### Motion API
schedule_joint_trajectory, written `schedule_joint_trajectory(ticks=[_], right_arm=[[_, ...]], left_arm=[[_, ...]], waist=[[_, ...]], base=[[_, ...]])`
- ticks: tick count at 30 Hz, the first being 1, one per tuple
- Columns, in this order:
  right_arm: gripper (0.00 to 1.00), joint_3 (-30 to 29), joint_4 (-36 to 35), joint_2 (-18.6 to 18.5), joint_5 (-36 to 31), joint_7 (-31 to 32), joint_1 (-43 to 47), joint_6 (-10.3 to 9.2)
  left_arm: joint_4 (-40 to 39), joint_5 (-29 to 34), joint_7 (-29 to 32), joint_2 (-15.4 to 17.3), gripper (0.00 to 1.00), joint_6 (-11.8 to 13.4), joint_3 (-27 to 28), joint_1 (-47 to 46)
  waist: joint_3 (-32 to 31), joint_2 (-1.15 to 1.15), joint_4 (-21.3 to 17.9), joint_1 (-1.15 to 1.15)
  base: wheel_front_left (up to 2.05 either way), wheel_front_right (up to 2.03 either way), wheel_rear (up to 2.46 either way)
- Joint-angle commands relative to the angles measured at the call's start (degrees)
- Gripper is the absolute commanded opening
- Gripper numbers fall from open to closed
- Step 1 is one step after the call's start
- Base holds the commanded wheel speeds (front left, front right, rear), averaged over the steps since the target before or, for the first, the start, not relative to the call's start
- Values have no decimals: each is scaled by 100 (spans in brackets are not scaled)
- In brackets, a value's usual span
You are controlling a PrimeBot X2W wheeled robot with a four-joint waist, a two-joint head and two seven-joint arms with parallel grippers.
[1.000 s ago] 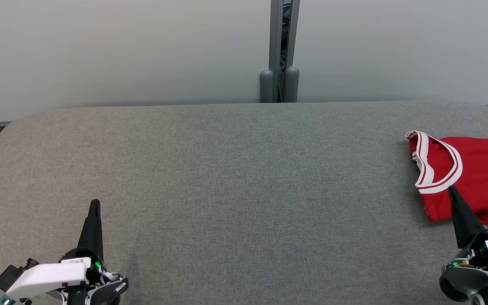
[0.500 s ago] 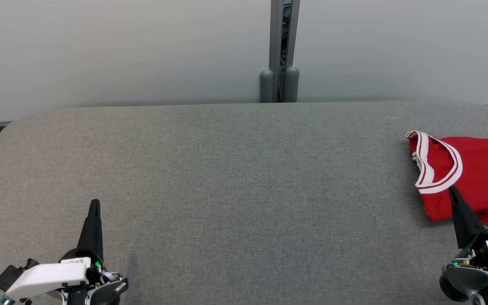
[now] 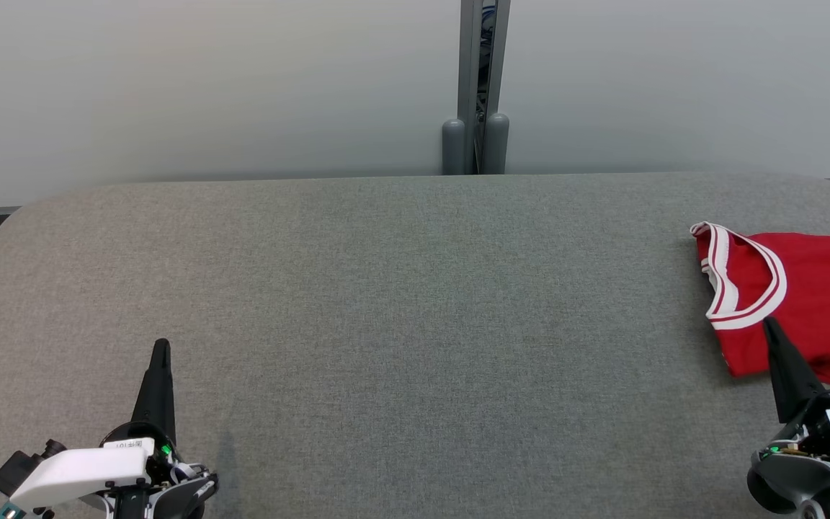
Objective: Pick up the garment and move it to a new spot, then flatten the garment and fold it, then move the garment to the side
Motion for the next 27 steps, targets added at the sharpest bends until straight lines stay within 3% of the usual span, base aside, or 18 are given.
schedule_joint_trajectory(ticks=[1, 27], right_arm=[[0, -19, 8, -20, -27, 37, -33, 1], [0, -53, 9, 4, -52, 55, -40, 1]], left_arm=[[3, -16, 7, 14, 0, -32, 26, -101], [2, -14, 9, 13, 0, -32, 26, -101]], waist=[[0, 0, 0, 0], [0, 0, 0, 0]], base=[[0, 0, 0], [0, 0, 0]])
